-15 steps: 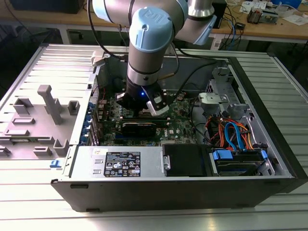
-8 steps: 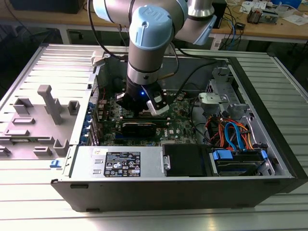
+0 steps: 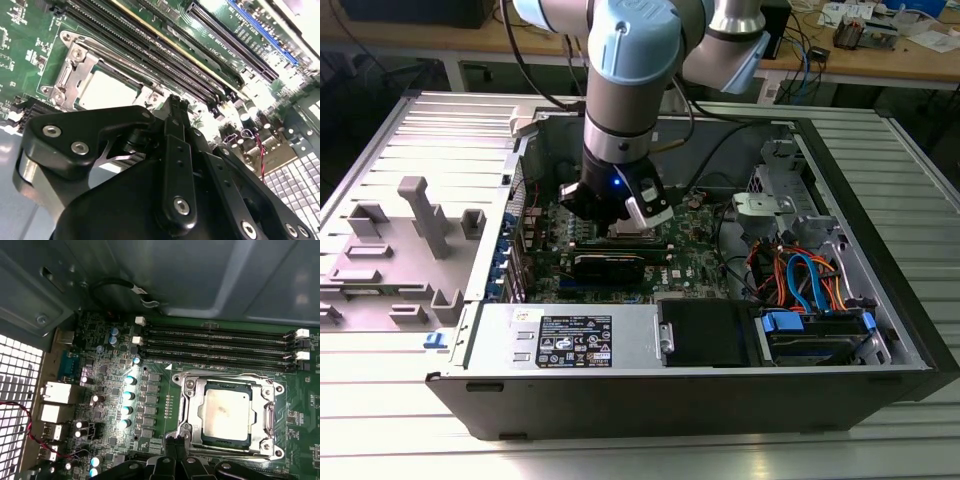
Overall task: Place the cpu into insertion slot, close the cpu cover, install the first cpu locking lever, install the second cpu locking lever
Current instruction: 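Install the second cpu locking lever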
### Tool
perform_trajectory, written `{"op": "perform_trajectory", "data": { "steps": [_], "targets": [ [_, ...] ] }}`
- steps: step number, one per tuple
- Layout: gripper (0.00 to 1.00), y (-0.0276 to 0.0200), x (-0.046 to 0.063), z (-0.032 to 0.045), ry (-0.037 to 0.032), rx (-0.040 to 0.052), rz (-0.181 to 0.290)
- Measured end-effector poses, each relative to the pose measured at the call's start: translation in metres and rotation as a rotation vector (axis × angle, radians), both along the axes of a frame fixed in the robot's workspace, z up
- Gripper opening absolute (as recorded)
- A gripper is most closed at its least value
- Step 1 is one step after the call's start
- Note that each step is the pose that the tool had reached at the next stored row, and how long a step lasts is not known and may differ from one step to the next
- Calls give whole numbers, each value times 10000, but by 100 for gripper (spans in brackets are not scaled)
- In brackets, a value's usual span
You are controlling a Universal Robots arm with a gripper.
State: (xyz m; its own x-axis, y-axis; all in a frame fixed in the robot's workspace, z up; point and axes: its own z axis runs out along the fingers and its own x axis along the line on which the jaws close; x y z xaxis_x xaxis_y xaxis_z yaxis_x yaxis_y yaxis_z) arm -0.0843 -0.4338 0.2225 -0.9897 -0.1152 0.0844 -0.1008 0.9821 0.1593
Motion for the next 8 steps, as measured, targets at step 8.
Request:
{"op": "perform_trajectory", "data": {
  "steps": [8],
  "targets": [
    [11, 0, 2, 11, 0, 0, 0]
  ]
}}
